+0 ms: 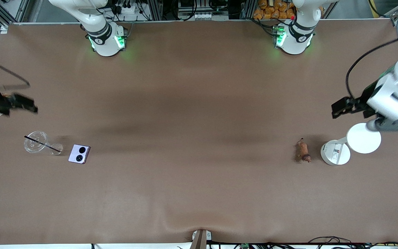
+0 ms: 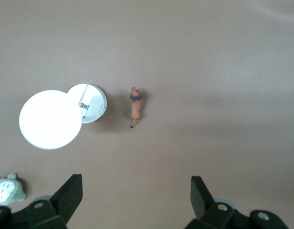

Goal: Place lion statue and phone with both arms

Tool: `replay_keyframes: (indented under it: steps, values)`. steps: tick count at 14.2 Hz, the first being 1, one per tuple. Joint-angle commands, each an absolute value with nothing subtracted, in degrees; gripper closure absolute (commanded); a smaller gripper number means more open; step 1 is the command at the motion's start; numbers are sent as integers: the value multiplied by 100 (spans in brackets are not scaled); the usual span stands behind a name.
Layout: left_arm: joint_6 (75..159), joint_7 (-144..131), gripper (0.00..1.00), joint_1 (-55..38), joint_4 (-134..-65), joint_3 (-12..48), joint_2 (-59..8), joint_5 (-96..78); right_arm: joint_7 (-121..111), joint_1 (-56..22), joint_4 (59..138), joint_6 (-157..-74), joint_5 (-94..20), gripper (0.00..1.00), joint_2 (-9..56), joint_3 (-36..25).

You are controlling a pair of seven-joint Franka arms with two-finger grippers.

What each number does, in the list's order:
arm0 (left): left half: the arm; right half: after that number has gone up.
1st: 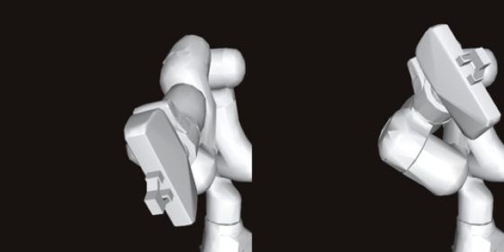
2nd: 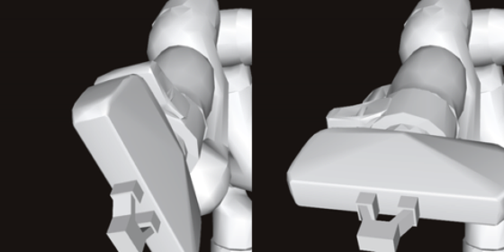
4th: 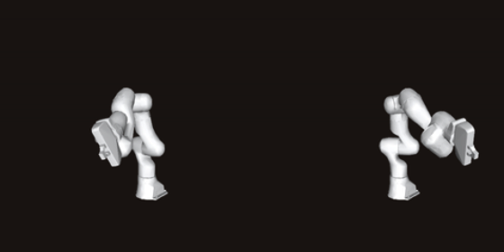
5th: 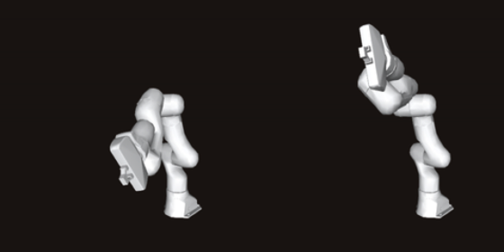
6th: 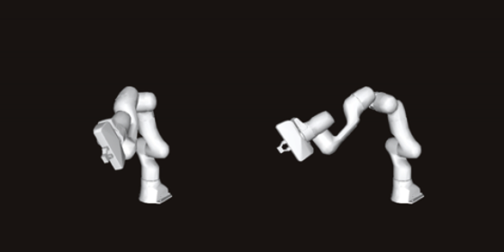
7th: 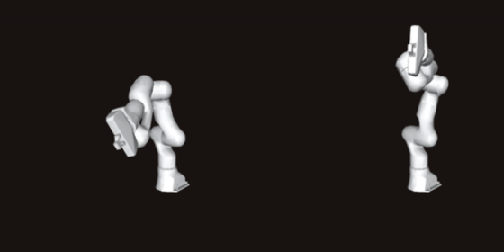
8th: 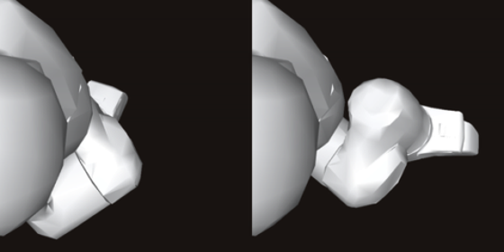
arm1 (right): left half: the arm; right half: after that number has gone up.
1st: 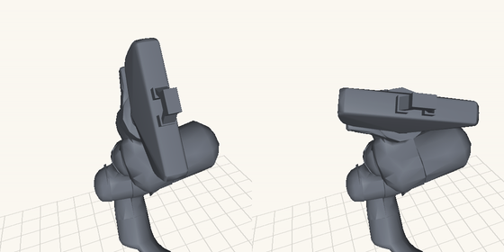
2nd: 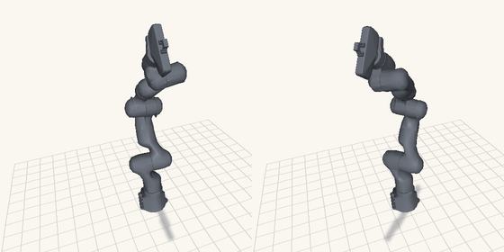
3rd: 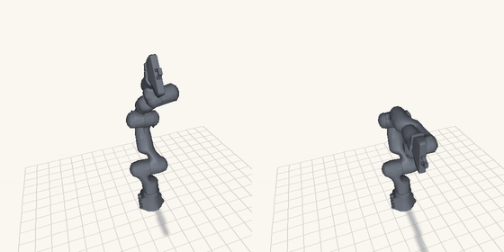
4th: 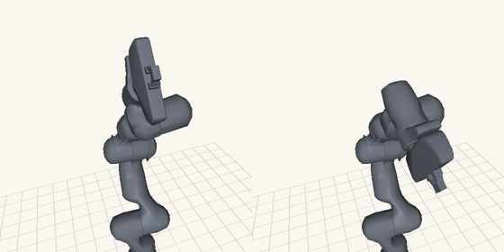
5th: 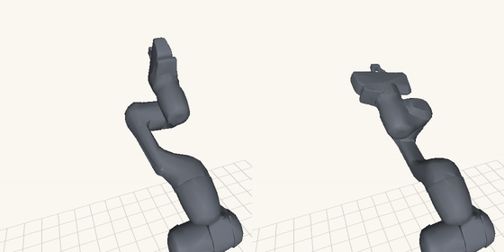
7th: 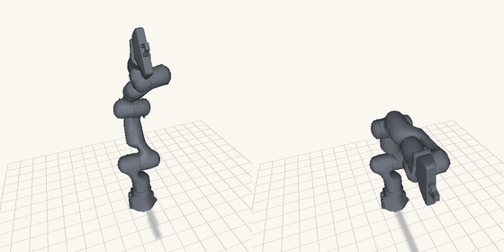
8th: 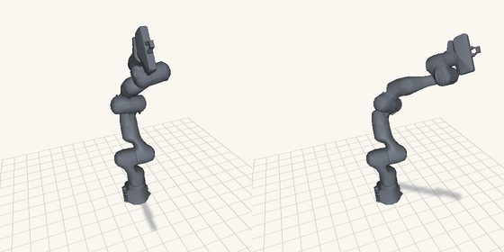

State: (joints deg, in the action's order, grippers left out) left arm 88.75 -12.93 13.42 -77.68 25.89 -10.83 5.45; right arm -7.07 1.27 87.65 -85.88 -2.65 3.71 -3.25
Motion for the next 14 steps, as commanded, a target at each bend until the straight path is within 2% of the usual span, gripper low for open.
replay_keyframes:
  steps: [1,3,10,14]
  values:
    - [8343,-1152,0,479,-7919,1473,-459,291,-343,54,8921,-8062,-202,0,-104,-420]
    - [8209,-1081,0,264,-8460,1047,-38,63,-334,-88,8886,-7806,-220,0,-289,-650]
    - [8428,-1055,0,-79,-9877,536,1282,-105,-413,96,8640,-7629,-334,0,-316,-580]
    - [8482,-1063,0,-88,-9976,413,1363,-105,-422,149,8631,-7620,-334,0,-316,-466]
